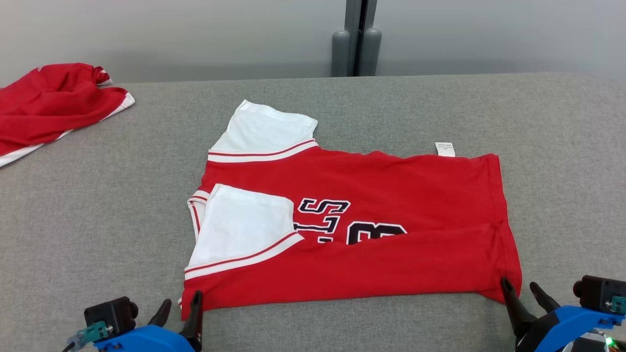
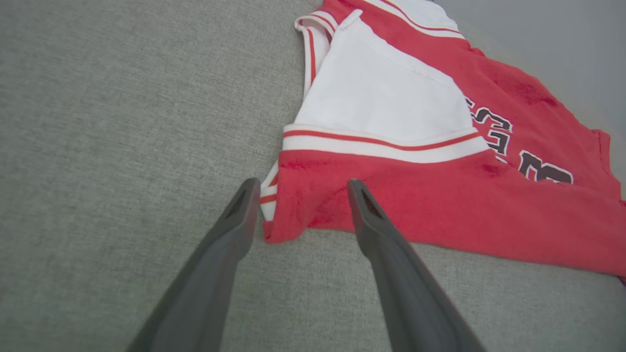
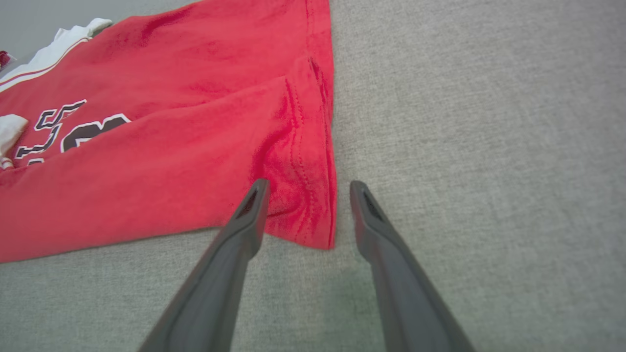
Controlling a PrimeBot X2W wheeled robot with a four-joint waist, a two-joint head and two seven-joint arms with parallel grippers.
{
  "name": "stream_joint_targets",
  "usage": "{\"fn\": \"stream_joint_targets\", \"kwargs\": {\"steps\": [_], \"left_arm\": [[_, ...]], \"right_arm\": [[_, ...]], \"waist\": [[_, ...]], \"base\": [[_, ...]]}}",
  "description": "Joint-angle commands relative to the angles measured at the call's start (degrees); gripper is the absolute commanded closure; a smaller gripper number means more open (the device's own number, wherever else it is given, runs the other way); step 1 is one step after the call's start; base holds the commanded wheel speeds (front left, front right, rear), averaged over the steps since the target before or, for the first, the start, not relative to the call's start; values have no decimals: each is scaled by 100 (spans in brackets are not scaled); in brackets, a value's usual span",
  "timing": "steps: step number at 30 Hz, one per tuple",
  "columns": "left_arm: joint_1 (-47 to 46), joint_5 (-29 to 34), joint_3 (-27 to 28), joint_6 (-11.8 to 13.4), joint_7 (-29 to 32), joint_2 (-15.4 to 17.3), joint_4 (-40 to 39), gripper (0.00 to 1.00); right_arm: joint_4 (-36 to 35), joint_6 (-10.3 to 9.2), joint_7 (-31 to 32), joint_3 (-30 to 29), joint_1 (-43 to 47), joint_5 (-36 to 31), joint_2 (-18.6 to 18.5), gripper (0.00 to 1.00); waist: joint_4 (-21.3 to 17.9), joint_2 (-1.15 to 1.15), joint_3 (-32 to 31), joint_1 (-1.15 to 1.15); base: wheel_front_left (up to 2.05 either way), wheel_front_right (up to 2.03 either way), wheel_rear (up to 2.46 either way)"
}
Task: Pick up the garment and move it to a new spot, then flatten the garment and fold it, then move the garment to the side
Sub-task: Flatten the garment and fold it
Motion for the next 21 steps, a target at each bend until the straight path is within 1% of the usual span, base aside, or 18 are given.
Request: {"fn": "stream_joint_targets", "kwargs": {"steps": [1, 5, 10, 13, 17, 21], "left_arm": [[1, 67, 41, -7, -45, 68, 31, 0], [-151, 149, 70, -31, -94, 178, -16, 0], [-793, 433, 20, -152, 89, 487, -87, 0], [-1451, 590, -5, -283, 357, 741, -79, 0], [-2510, 732, -83, -517, 853, 997, 64, 0], [-3573, 764, -168, -782, 1404, 1152, 410, 0]], "right_arm": [[17, 1, -63, -10, 94, 39, -5, 0], [-36, 1, -124, -75, 138, 65, -3, 0], [-322, 1, -88, -138, -66, 45, -3, 0], [-568, 1, 30, -103, -236, 4, -2, 0], [-839, 1, 207, 44, -601, -110, -1, 0], [-914, 1, 325, 341, -1110, -196, -2, 0]], "waist": [[-20, -1, -34, 0], [-50, -1, -130, 0], [-101, -1, -190, 0], [-179, -1, -124, 0], [-343, -1, 101, 0], [-574, -1, 479, 0]], "base": [[0, 0, 0], [0, 0, 0], [0, 0, 0], [0, 0, 0], [0, 0, 0], [0, 0, 0]]}}
